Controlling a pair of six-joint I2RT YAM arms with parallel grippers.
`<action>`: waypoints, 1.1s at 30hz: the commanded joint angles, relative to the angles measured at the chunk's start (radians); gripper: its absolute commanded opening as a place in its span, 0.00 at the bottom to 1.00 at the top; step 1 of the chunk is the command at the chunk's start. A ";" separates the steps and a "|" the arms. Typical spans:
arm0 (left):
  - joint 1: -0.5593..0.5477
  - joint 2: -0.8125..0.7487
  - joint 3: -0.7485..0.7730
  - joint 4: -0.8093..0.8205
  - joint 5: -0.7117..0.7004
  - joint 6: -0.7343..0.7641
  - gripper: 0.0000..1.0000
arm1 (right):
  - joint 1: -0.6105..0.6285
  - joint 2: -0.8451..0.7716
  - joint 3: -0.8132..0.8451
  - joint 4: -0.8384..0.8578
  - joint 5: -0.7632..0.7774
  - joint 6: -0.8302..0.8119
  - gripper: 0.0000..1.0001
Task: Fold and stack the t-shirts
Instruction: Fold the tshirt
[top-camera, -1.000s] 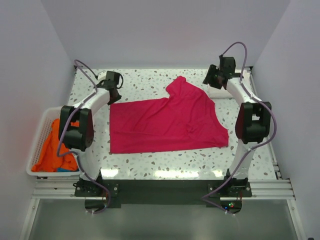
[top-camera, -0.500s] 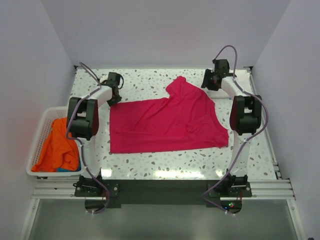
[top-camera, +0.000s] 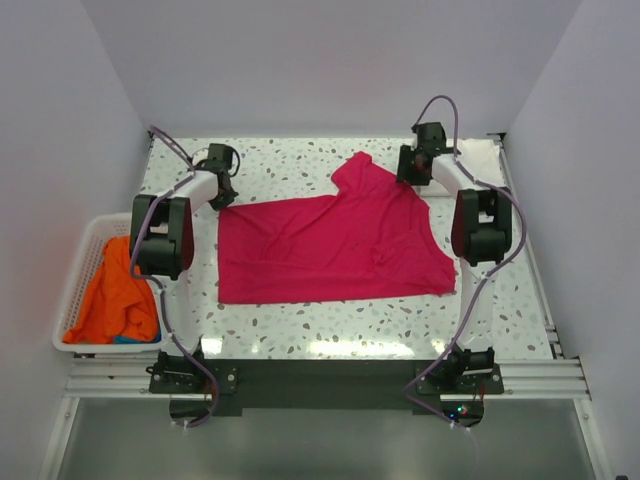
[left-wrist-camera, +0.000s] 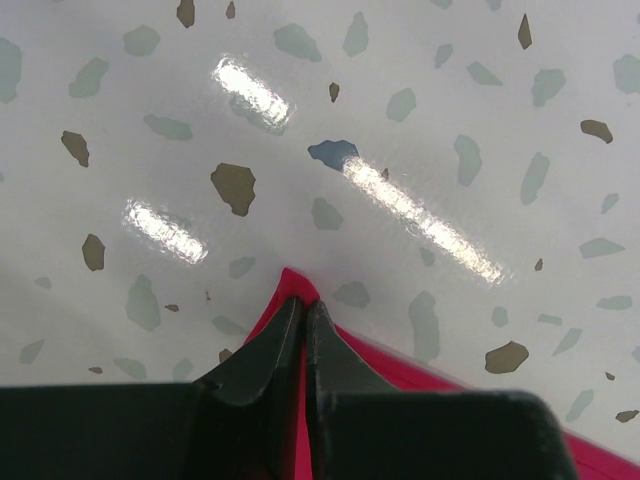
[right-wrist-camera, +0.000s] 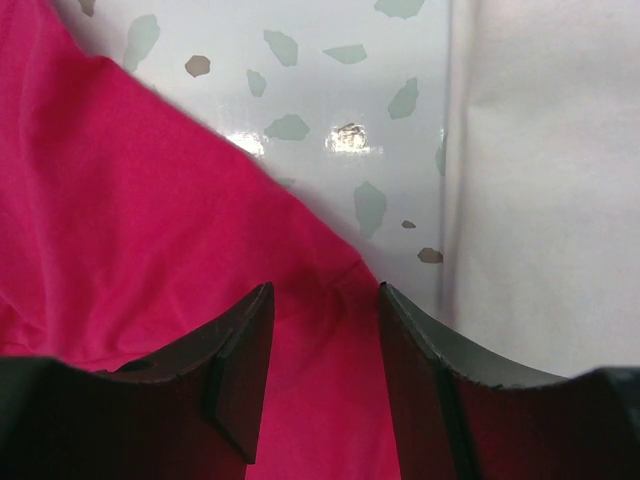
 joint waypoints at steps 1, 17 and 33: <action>0.023 0.016 -0.023 -0.003 0.014 0.004 0.07 | 0.011 0.028 0.045 -0.016 0.058 -0.026 0.49; 0.036 -0.036 -0.046 0.031 0.053 0.011 0.01 | 0.014 -0.064 -0.053 0.077 0.088 0.027 0.03; 0.065 -0.174 -0.092 0.091 0.119 0.025 0.00 | -0.020 -0.268 -0.208 0.183 0.074 0.098 0.00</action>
